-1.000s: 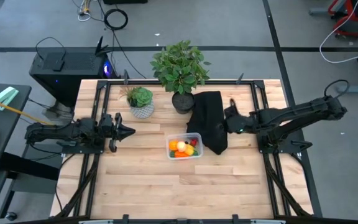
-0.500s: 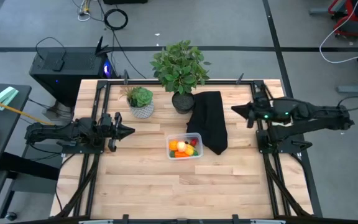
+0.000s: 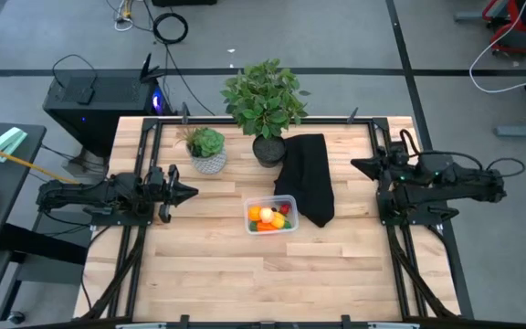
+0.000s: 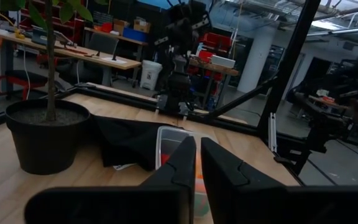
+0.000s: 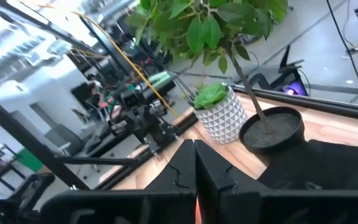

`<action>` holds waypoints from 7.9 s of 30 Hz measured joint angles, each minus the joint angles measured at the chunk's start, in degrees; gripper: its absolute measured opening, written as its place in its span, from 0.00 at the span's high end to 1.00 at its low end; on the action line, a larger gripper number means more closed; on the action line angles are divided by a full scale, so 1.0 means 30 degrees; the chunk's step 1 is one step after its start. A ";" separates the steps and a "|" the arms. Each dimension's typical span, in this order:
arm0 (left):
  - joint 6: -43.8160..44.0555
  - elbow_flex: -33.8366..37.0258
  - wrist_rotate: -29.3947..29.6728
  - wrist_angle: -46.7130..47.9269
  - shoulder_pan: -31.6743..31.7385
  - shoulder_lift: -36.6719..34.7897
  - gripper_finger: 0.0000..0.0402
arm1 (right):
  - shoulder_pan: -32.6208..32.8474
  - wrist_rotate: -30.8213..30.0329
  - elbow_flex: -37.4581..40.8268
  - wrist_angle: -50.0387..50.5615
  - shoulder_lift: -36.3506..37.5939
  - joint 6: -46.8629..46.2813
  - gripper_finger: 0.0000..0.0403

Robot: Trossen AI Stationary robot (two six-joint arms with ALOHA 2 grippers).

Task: Pick and placing Produce into tupperware
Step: Return to Home Position

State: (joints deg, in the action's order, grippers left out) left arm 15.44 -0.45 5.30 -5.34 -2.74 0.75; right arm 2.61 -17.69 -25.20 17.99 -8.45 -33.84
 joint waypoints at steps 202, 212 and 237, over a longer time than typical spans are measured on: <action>-0.0012 0.0000 0.0000 -0.0197 0.0000 -0.0007 0.94 | -0.0736 0.4058 0.8258 -0.8943 0.2814 1.1977 0.98; -0.0022 0.0000 -0.0007 -0.0197 0.0000 -0.0007 0.91 | -0.0736 0.4058 0.8258 -0.8937 0.2814 1.1977 0.98; -0.0024 0.0000 -0.0005 -0.0197 0.0000 -0.0007 0.91 | -0.0736 0.4058 0.8251 -0.8937 0.2814 1.1977 0.98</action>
State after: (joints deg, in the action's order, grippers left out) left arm 15.37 -0.45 5.29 -5.93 -2.74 0.73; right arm 0.40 -5.52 -0.45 -8.82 -0.01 2.09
